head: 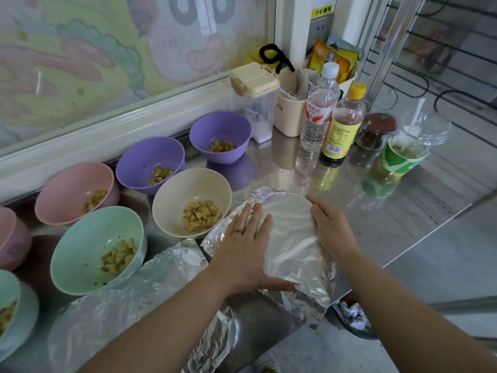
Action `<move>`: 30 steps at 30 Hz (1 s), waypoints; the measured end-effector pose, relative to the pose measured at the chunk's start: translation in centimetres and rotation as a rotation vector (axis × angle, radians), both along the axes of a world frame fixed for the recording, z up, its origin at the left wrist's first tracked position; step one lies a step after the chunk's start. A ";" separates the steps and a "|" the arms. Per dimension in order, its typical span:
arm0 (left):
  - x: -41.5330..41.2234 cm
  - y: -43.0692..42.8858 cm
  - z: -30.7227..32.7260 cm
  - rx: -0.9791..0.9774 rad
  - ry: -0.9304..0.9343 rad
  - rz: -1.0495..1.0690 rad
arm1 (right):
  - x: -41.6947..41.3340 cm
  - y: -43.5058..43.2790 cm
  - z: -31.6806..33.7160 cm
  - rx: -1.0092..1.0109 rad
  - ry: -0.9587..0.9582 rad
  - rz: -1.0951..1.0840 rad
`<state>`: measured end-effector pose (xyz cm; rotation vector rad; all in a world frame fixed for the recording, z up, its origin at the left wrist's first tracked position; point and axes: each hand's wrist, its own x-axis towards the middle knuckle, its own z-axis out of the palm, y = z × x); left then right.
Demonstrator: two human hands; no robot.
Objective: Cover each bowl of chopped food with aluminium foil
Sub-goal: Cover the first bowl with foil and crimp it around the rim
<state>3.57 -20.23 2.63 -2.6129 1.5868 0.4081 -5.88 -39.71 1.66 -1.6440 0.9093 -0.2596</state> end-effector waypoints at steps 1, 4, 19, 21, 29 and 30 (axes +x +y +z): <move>0.0 0.0 0.0 0.000 0.002 0.000 | -0.1 0.0 0.0 0.100 -0.034 -0.029; 0.0 0.0 0.1 0.001 0.006 -0.003 | -0.5 0.2 -0.2 0.328 -0.067 -0.123; -0.2 0.4 -0.5 -0.176 0.059 0.048 | 6.6 0.3 1.2 -0.825 0.229 0.801; -0.9 0.6 -1.4 -0.343 0.101 0.151 | 6.4 0.3 0.6 -0.891 0.235 0.777; -4.0 -0.7 -1.3 -0.858 0.695 0.830 | 5.5 1.2 0.2 -1.052 0.249 0.758; -3.9 -0.8 -1.1 -0.875 0.737 0.867 | 5.5 1.2 0.1 -1.054 0.243 0.755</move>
